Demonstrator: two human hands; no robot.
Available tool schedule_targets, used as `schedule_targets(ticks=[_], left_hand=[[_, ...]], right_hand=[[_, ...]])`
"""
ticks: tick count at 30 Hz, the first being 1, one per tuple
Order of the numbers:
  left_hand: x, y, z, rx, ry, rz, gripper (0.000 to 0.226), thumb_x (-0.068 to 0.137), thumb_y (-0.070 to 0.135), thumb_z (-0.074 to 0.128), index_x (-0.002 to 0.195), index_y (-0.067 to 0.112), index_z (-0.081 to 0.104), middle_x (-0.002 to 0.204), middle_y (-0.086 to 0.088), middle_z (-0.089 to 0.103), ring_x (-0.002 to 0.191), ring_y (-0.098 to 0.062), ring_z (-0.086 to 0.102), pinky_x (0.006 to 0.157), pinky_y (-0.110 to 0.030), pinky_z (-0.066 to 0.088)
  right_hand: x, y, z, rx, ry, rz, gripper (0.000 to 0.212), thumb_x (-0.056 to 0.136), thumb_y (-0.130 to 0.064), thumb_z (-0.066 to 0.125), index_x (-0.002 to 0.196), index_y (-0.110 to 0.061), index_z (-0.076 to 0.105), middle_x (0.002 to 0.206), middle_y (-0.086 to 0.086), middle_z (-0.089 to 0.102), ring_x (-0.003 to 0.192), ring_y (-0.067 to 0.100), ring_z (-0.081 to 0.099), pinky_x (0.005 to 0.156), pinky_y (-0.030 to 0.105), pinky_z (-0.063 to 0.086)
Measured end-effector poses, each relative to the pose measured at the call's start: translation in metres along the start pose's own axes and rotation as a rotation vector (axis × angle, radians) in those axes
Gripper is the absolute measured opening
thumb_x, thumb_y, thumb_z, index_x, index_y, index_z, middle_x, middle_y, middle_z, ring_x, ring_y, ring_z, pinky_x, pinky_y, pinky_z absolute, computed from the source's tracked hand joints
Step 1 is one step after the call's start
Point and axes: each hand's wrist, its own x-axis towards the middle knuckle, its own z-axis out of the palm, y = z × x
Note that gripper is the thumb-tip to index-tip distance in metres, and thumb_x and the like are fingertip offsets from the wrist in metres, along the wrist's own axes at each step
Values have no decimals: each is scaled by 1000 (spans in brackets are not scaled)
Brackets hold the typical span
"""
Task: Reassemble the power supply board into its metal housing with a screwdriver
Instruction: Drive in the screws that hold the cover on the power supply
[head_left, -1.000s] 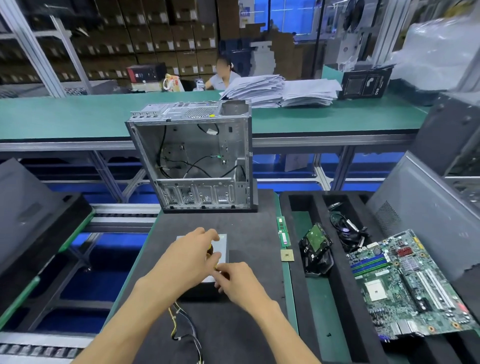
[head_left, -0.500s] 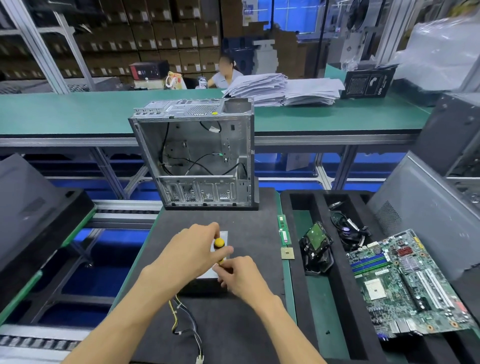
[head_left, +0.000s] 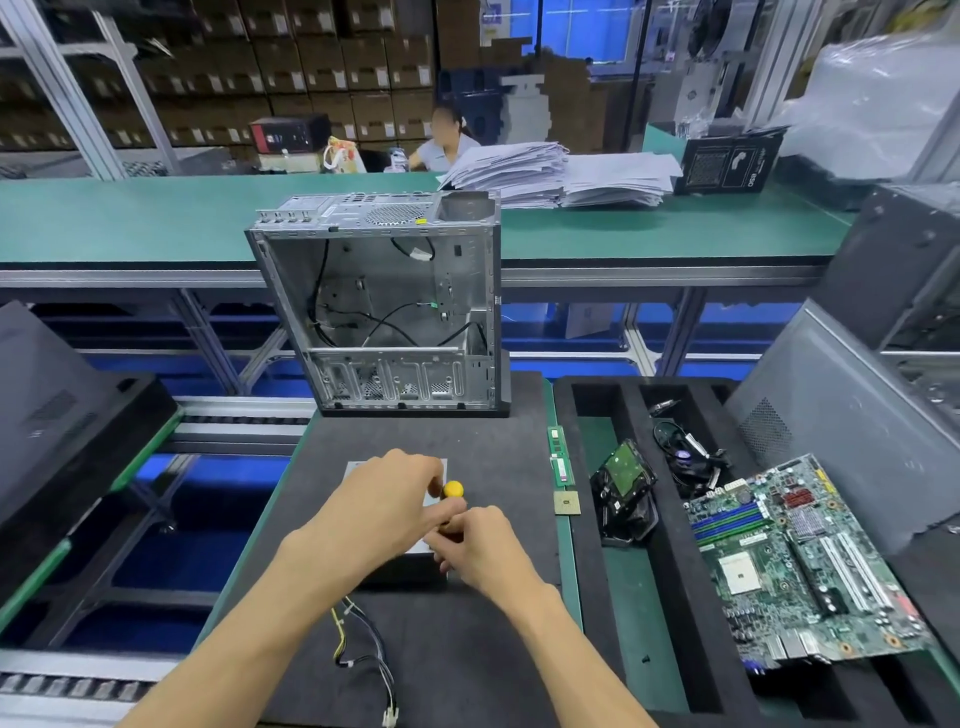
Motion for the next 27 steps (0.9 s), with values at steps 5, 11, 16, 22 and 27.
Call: schedule_targets(ticks=[5, 11, 16, 22, 27], left_hand=[[-1, 8, -1, -17, 34, 23, 36, 87, 64, 56, 97, 29, 55, 78, 7, 63, 74, -19, 60, 68, -31, 49], [2, 8, -12, 17, -75, 68, 15, 95, 24, 53, 107, 25, 62, 108, 1, 61, 95, -23, 59, 77, -32, 47], [-2, 4, -13, 42, -114, 95, 20, 91, 9, 49, 97, 25, 60, 107, 5, 50, 82, -15, 47, 67, -27, 35], [0, -5, 0, 19, 0, 12, 26, 95, 49, 52, 111, 29, 54, 108, 7, 56, 91, -17, 60, 71, -30, 41], [2, -14, 4, 80, 37, -124, 29, 95, 48, 53, 88, 21, 55, 93, -1, 63, 81, -25, 58, 68, -34, 45]], right_hand=[[2, -3, -3, 10, -25, 1, 23, 99, -28, 64, 80, -16, 70, 77, 9, 76, 70, 18, 74, 82, 35, 62], [2, -4, -2, -14, -62, -23, 28, 99, -37, 64, 89, -13, 76, 76, 3, 76, 70, 14, 72, 75, 28, 60], [-3, -5, 3, 75, -99, -41, 28, 101, -34, 54, 76, -31, 65, 77, -4, 74, 69, 12, 73, 61, 15, 48], [-1, -6, 8, 123, -92, -47, 38, 100, -35, 59, 63, -38, 63, 72, -4, 72, 62, 4, 68, 57, 10, 43], [0, -1, 12, 140, -102, -60, 40, 100, -30, 62, 61, -38, 63, 71, -8, 70, 60, 3, 67, 58, 12, 44]])
